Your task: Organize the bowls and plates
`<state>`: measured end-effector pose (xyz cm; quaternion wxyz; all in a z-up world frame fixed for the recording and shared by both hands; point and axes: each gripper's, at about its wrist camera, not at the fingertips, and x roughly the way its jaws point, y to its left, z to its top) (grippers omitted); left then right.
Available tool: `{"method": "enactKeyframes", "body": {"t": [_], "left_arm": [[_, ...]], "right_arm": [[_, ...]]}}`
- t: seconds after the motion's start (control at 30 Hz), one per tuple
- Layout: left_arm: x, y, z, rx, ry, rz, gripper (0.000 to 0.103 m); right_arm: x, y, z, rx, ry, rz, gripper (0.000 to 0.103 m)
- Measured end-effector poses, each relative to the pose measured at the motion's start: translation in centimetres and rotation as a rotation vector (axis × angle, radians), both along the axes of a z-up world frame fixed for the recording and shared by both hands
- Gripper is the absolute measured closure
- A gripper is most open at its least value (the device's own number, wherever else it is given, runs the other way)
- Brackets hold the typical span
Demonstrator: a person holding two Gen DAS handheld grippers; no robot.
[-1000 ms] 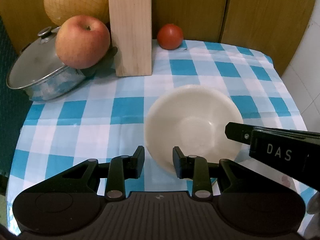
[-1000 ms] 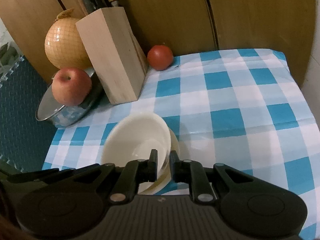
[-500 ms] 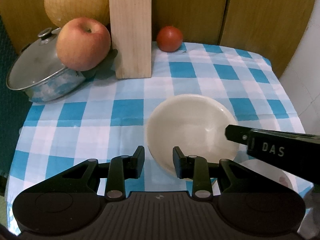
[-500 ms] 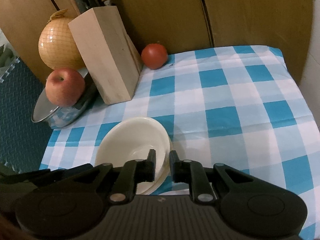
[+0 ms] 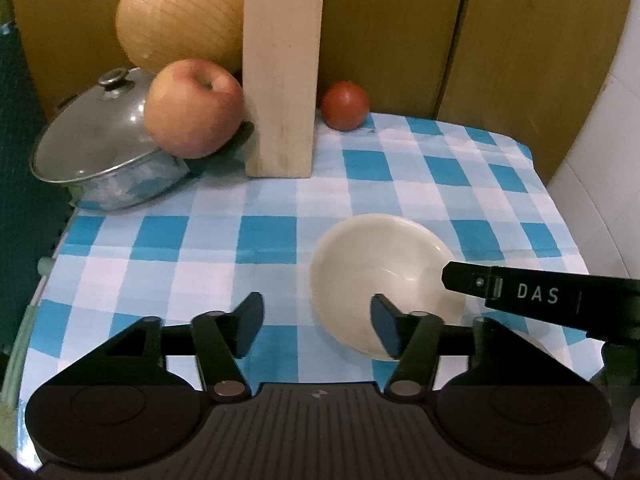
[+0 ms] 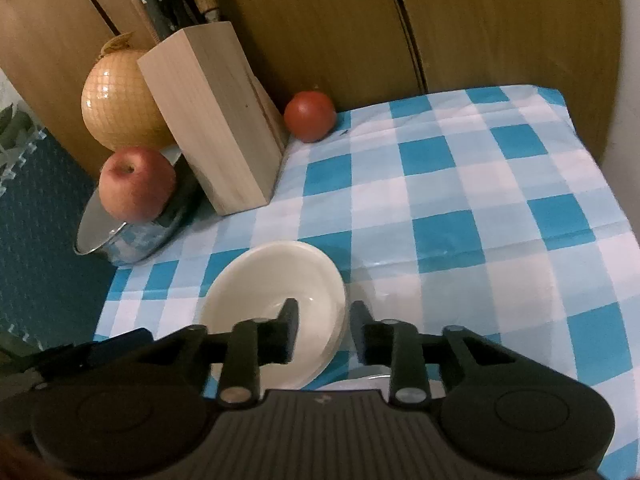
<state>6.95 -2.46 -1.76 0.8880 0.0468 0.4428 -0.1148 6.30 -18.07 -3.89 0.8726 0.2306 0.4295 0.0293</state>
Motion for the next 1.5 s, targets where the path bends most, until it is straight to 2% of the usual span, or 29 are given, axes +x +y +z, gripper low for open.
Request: {"method": "enactKeyframes", "body": {"t": [0.13, 0.23, 0.57, 0.77, 1.07, 1.23, 1.5], "left_arm": [[0.0, 0.6, -0.1, -0.03, 0.016, 0.02, 0.025], [0.2, 0.7, -0.5, -0.05, 0.042, 0.027, 0.025], [0.4, 0.2, -1.3, -0.016, 0.043, 0.023, 0.026], [0.8, 0.1, -1.9, -0.006, 0.063, 0.024, 0.036], [1.1, -0.4, -2.4, -0.004, 0.076, 0.018, 0.037], [1.5, -0.6, -2.9, -0.001, 0.098, 0.018, 0.044], [2.0, -0.9, -3.4, 0.009, 0.107, 0.02, 0.046]], "right_arm": [[0.0, 0.0, -0.1, 0.001, 0.004, -0.002, 0.072], [0.0, -0.2, 0.0, 0.005, -0.001, -0.01, 0.071], [0.4, -0.1, -0.4, 0.01, 0.015, -0.008, 0.07], [0.8, -0.2, -0.9, 0.027, 0.033, -0.01, 0.07], [1.2, 0.0, -1.5, 0.044, 0.049, -0.006, 0.07], [1.4, 0.0, -1.6, 0.041, 0.047, 0.0, 0.07], [1.9, 0.2, -2.2, 0.038, 0.071, 0.006, 0.07]]}}
